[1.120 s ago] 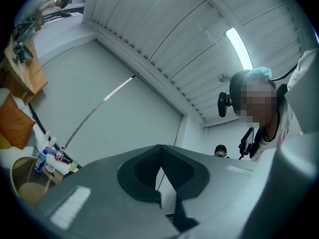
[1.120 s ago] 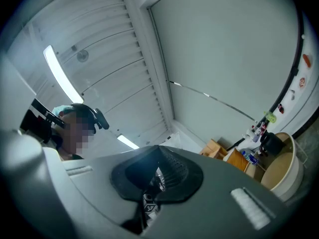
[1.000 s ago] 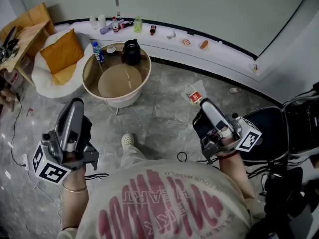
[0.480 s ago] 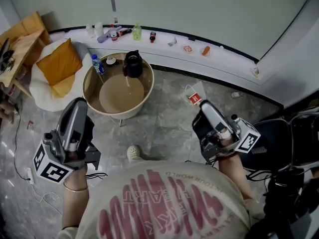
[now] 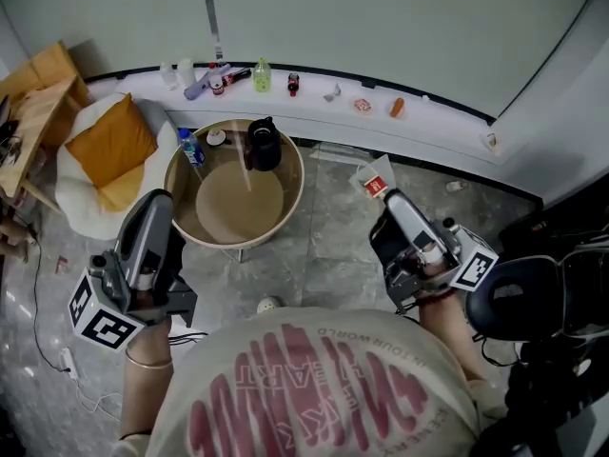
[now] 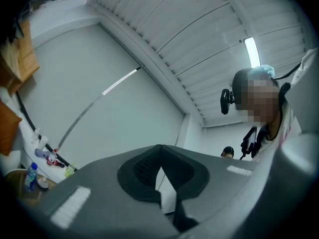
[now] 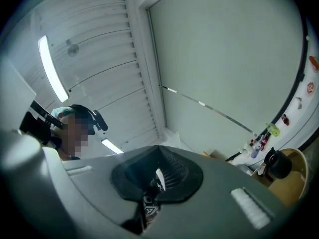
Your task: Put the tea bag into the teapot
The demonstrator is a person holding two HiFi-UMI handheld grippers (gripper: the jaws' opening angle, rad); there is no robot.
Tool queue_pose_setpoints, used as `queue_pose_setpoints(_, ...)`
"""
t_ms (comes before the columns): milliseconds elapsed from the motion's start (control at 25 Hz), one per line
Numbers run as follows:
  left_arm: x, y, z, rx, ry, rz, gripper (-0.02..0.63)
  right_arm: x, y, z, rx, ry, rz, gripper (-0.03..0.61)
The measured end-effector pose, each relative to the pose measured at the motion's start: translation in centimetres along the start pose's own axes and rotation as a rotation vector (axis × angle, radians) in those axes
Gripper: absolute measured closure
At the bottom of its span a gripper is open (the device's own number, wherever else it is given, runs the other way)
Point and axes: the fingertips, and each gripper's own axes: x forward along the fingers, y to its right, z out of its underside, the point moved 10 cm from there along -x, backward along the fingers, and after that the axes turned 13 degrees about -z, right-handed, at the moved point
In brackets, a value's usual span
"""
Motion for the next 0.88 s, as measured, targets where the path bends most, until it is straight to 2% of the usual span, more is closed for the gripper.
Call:
queue_pose_setpoints(480,2.3,-8.2,-3.4,0.02,-0.036,-0.024,0.6,6.0,7.1,0.7,0.022,0.023,0.042,0.571)
queue_pose_setpoints(760,2.8,-14.2,-5.7,-0.007,-0.049,-0.042,0.6,10.5,11.6,1.9,0.039,0.02,0.078,0.571)
queue_pose_setpoints(880,2.9,-15.5,-5.8,-0.012,-0.057,-0.05,0.6,11.4,12.7,2.4,0.05,0.011,0.095,0.571)
